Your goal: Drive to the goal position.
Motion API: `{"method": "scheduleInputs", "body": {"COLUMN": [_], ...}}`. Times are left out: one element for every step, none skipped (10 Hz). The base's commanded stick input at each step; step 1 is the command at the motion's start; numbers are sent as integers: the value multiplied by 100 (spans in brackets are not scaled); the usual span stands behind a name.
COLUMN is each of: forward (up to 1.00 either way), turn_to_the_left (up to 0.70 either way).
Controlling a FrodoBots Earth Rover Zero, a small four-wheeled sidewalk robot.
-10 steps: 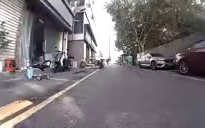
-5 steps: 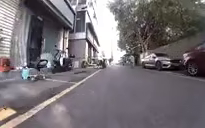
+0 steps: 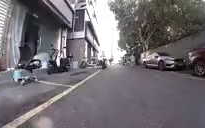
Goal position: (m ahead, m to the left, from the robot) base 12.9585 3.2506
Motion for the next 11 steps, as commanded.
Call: {"method": "scheduleInputs", "body": {"forward": [70, 70, 70, 70, 70, 70, 70, 70, 70, 70, 70], "turn_to_the_left": [0, 0, 0, 0, 0, 0, 0, 0, 0, 0, 0]}}
